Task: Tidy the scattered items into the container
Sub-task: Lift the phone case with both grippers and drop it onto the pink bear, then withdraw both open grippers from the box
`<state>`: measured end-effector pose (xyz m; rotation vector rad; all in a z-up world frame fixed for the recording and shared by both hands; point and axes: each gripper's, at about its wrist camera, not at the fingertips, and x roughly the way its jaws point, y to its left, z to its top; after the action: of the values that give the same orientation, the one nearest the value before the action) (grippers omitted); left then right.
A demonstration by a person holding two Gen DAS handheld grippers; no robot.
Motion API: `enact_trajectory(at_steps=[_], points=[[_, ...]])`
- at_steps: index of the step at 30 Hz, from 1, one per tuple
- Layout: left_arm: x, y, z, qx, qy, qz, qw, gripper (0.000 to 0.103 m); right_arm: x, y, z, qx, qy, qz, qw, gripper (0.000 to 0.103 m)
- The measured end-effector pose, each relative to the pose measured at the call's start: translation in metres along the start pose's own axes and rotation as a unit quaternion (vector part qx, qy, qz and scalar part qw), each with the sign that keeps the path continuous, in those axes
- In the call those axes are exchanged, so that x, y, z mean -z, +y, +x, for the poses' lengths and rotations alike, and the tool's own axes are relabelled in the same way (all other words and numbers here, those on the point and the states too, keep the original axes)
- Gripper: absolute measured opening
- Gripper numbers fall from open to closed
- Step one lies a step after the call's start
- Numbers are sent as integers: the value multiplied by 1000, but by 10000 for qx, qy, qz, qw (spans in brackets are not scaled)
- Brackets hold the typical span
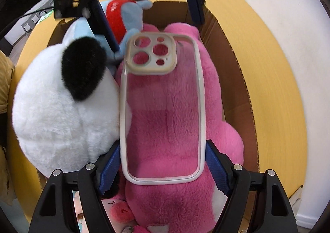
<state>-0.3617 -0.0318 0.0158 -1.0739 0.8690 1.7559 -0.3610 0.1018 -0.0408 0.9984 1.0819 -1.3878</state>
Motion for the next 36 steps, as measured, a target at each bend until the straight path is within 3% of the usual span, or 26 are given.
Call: enact_trajectory(at_steps=[4, 6, 8, 11, 14, 19, 21, 22, 23, 26, 28, 31, 33, 36], points=[[10, 0, -24, -171, -312, -295, 9989, 83, -1, 6, -5, 352, -56, 57, 9993, 86], [20, -7, -39, -409, -487, -467, 9969, 83, 1, 6, -16, 530, -132, 225, 9983, 96], [33, -20, -56, -672, -680, -645, 9933, 83, 7, 0, -38, 630, -281, 493, 9964, 98], [54, -47, -89, -1080, -1079, -998, 9832, 83, 2, 30, -76, 1028, -518, 779, 9903, 102], [82, -82, -133, -1448, -1612, -1475, 9650, 83, 21, 59, -125, 1665, -917, 1109, 9755, 102], [121, -148, -185, -1831, -2440, -2508, 9187, 83, 38, 153, -156, 2642, -1560, 2053, 9294, 102], [132, -176, -199, -1884, -2732, -2969, 8954, 83, 38, 206, -165, 3041, -1806, 2461, 9024, 102], [138, -192, -205, -1898, -2939, -3217, 8799, 84, 35, 236, -170, 3179, -1987, 2693, 8871, 102], [141, -207, -208, -1908, -3109, -3424, 8659, 86, 34, 260, -174, 3235, -2166, 2905, 8741, 102], [141, -251, -204, -2210, -3167, -3885, 8367, 86, 31, 302, -171, 3109, -2607, 3678, 8367, 103], [138, -285, -196, -2412, -3149, -4051, 8237, 86, 32, 328, -163, 3097, -2752, 4220, 8064, 103], [134, -331, -177, -2599, -2981, -4304, 8114, 86, 40, 358, -154, 3204, -2659, 4733, 7763, 103], [132, -355, -162, -2597, -2864, -4385, 8113, 86, 45, 373, -147, 3228, -2607, 4930, 7647, 103], [129, -377, -137, -2578, -2732, -4524, 8088, 86, 51, 390, -135, 3262, -2505, 5026, 7604, 103]])
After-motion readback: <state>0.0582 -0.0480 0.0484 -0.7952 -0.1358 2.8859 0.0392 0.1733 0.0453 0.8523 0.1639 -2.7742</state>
